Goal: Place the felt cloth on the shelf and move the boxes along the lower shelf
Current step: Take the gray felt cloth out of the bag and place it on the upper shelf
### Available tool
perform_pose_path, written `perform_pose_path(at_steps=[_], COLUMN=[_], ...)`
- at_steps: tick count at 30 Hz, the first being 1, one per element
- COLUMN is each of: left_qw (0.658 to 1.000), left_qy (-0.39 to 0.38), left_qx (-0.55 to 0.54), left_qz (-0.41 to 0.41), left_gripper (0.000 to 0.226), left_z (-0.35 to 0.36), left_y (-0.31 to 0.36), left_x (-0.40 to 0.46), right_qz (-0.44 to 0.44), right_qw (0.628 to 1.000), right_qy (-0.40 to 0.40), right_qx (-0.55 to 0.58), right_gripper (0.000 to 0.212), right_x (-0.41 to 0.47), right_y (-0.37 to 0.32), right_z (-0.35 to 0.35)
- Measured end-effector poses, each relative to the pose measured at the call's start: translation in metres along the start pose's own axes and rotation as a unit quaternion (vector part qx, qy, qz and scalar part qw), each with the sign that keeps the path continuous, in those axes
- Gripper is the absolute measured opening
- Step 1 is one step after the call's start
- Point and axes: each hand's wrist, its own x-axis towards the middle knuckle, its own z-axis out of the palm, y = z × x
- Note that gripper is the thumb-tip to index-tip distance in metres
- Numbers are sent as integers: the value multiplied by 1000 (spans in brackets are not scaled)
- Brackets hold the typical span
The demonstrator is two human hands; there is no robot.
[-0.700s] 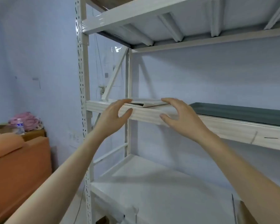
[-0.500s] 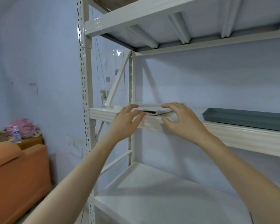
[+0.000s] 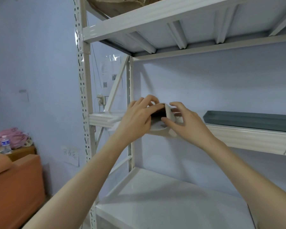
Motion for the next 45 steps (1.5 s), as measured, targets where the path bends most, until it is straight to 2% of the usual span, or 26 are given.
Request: perform_pose_path(at_steps=[3, 7, 10, 12, 13, 18, 20, 21, 23, 24, 26, 28, 32, 36, 38, 40, 45], left_qw=[997, 987, 968, 955, 953, 966, 973, 963, 919, 897, 879, 875, 900, 927, 932, 934, 943], left_qy=[47, 147, 236, 260, 259, 212, 145, 98, 3, -12, 24, 51, 12, -109, -177, -213, -184], left_qx=[-21, -12, 85, 140, 157, 107, -16, -89, -198, -227, -252, -268, -263, -242, -235, -228, -250], left_qz=[53, 65, 33, -7, -33, -104, -180, -233, -341, -378, -403, -401, -346, -265, -211, -176, -121], left_gripper=[51, 37, 28, 20, 27, 76, 93, 97, 89, 79, 55, 38, 24, 24, 13, 4, 12], left_z=[-25, -45, -56, -66, -71, -92, -96, -96, -86, -79, -66, -59, -55, -48, -45, -39, -29], left_y=[42, 91, 112, 122, 127, 143, 149, 153, 154, 153, 151, 152, 164, 179, 187, 193, 194], left_x=[0, -3, -10, -17, -22, -37, -42, -46, -57, -63, -73, -76, -67, -54, -50, -47, -45], right_qz=[-21, -44, -27, -20, -11, 67, 99, 117, 149, 160, 175, 183, 171, 106, 48, 1, -38], right_qw=[999, 995, 996, 995, 993, 975, 962, 953, 941, 940, 943, 946, 949, 960, 969, 970, 963], right_qy=[14, 52, 58, 39, 26, -17, -30, -32, -37, -44, -66, -100, -142, -121, -143, -166, -213], right_qx=[48, 66, 65, 93, 114, 209, 254, 276, 301, 298, 275, 250, 222, 230, 198, 179, 159], right_gripper=[45, 28, 15, 10, 11, 17, 21, 23, 20, 22, 22, 20, 21, 44, 61, 67, 66], right_x=[-25, -57, -80, -95, -103, -135, -146, -152, -164, -169, -178, -184, -190, -182, -177, -175, -174], right_y=[-10, -20, -22, -23, -21, -10, -3, 1, 8, 12, 23, 35, 44, 40, 36, 27, 13], right_z=[-16, -44, -68, -82, -88, -110, -118, -124, -132, -135, -138, -141, -151, -155, -153, -147, -131])
